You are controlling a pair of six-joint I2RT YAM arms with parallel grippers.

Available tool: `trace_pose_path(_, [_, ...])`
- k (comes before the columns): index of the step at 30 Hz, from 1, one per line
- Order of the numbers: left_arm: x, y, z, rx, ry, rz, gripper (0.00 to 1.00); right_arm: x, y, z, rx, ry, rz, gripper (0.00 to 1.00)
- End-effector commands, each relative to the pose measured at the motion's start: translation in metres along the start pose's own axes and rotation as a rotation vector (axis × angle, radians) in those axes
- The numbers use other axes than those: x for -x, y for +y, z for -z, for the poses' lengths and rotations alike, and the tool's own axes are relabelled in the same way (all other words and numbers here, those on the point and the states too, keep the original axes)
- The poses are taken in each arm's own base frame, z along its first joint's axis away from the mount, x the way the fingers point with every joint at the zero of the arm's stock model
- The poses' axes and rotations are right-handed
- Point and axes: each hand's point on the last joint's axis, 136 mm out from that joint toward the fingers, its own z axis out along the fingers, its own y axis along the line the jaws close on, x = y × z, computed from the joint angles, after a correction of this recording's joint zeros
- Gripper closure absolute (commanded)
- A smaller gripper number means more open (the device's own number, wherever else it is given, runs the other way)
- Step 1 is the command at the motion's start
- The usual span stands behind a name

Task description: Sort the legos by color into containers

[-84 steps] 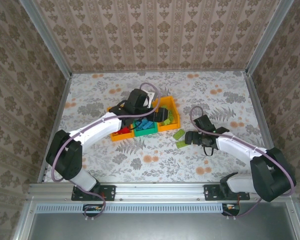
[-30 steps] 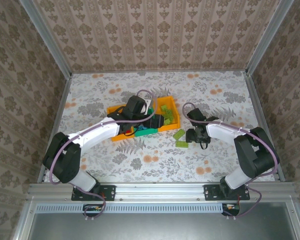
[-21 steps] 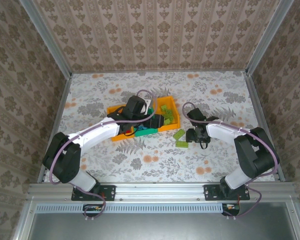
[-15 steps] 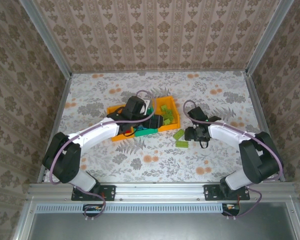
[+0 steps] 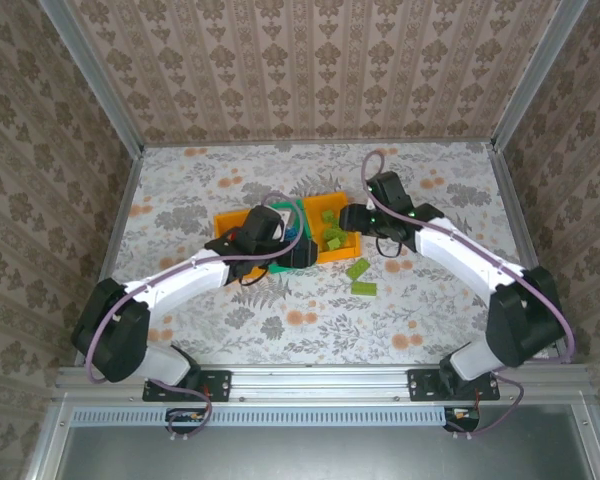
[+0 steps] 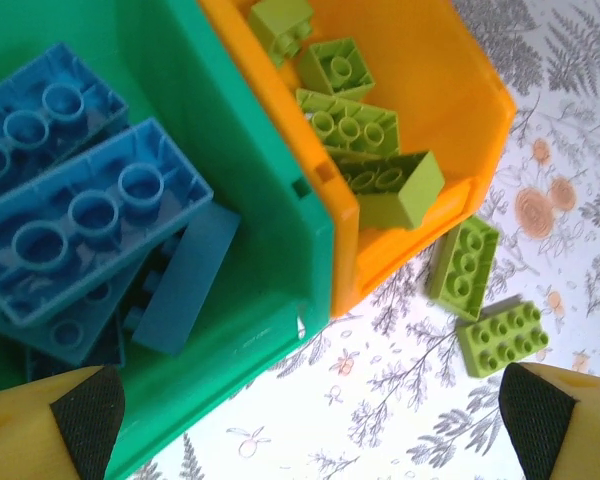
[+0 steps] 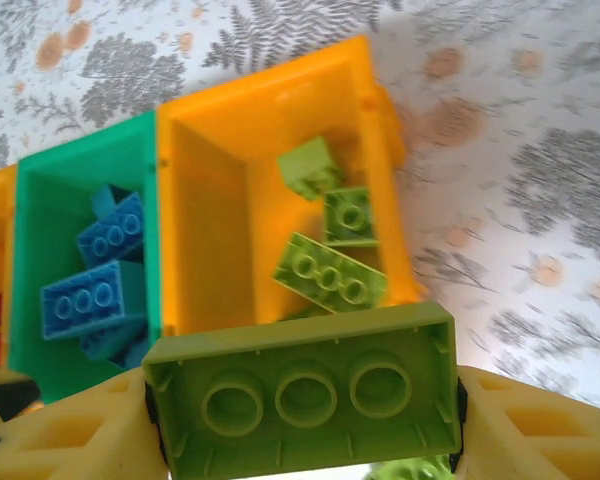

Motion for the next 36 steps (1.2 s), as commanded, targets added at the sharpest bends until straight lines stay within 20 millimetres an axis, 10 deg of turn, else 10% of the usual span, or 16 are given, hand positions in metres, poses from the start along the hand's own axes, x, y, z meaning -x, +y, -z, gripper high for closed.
trace_pose_path(1, [-0.007,-0.007,0.007,0.005,-0.034,-0.041,0.00,0.002,0.016,-0.020,0.026,0.041,-0.011,0.50])
trace_pose_path(10, [-0.025,-0.007,0.017,0.051,-0.027,-0.133,0.00,0.009,0.017,-0.069,-0.044,0.092,-0.012,0.49])
trace_pose_path(17, [-0.030,-0.006,0.013,0.055,-0.011,-0.124,0.00,0.004,0.012,-0.090,-0.090,0.127,0.002,0.28])
trace_pose_path(28, [-0.033,-0.007,0.005,0.051,0.001,-0.121,0.00,0.007,0.038,-0.047,-0.001,-0.008,0.129,0.06])
trace_pose_path(36, [-0.026,0.000,0.015,0.082,-0.067,-0.111,0.00,-0.036,-0.005,-0.004,-0.205,-0.071,0.131,0.00])
